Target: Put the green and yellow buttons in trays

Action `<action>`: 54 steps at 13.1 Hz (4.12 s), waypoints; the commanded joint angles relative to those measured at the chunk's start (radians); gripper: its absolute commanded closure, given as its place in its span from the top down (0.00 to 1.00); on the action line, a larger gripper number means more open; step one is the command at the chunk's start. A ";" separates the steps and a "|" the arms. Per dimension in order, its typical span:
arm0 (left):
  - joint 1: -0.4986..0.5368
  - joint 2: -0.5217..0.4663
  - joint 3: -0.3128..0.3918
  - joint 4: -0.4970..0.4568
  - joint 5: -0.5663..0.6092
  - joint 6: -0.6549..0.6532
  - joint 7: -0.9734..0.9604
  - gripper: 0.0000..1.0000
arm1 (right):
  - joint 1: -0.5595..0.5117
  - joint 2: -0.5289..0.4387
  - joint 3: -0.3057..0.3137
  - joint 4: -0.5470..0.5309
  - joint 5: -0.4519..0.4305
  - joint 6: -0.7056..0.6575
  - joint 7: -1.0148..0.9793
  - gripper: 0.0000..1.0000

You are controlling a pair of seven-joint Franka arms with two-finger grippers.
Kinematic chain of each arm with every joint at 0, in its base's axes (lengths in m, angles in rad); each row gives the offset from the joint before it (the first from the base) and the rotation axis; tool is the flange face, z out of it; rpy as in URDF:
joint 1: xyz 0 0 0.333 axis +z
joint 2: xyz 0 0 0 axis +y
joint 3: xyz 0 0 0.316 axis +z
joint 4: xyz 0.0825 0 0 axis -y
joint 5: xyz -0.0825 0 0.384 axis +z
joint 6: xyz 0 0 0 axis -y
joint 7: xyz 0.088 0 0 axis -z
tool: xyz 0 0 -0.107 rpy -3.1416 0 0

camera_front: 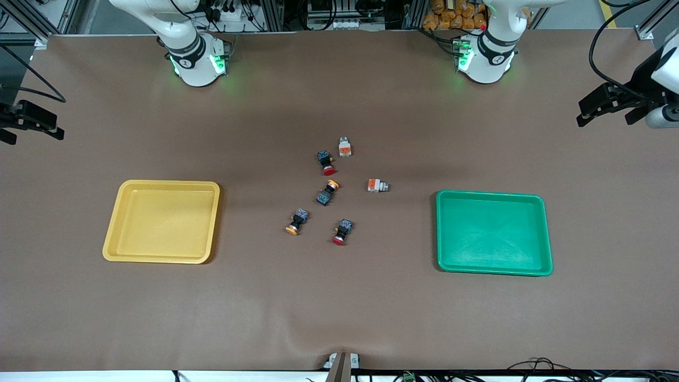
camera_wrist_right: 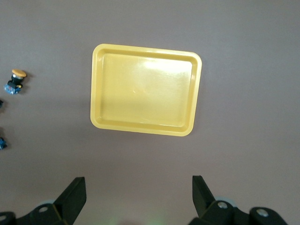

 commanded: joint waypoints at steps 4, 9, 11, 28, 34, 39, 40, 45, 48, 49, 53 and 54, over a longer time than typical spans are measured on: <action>0.001 0.017 -0.004 0.055 0.013 -0.034 0.006 1.00 | -0.009 0.001 0.013 0.011 -0.013 -0.011 0.092 1.00; -0.007 0.030 -0.019 0.064 0.053 -0.039 0.000 1.00 | -0.011 0.004 0.013 0.011 -0.013 -0.011 0.092 1.00; -0.007 0.030 -0.020 0.061 0.052 -0.042 0.002 1.00 | -0.020 0.004 0.013 0.013 -0.013 -0.011 0.092 1.00; -0.010 0.093 -0.022 0.032 0.015 -0.042 0.014 1.00 | -0.029 0.171 0.010 0.039 -0.017 -0.008 0.081 1.00; -0.062 0.194 -0.072 -0.052 0.010 0.131 -0.078 1.00 | -0.023 0.187 0.010 0.039 -0.009 -0.002 0.093 1.00; -0.070 0.291 -0.200 -0.187 0.016 0.409 -0.318 1.00 | 0.047 0.190 0.015 0.019 0.008 -0.008 0.233 1.00; -0.087 0.328 -0.214 -0.184 0.018 0.428 -0.383 1.00 | 0.066 0.191 0.015 0.008 0.014 -0.004 0.271 1.00; -0.232 0.476 -0.215 -0.178 0.016 0.521 -0.663 1.00 | 0.145 0.309 0.015 0.005 0.157 0.055 0.442 1.00; -0.300 0.536 -0.214 -0.177 0.018 0.612 -0.861 1.00 | 0.234 0.337 0.015 -0.010 0.157 0.148 0.604 1.00; -0.314 0.553 -0.214 -0.180 0.018 0.635 -0.910 1.00 | 0.265 0.349 0.015 -0.024 0.158 0.182 0.639 1.00; -0.367 0.627 -0.214 -0.180 0.021 0.704 -1.136 1.00 | 0.357 0.412 0.015 -0.030 0.184 0.330 0.812 1.00; -0.383 0.645 -0.214 -0.181 0.024 0.734 -1.177 1.00 | 0.374 0.435 0.015 -0.029 0.200 0.382 0.857 1.00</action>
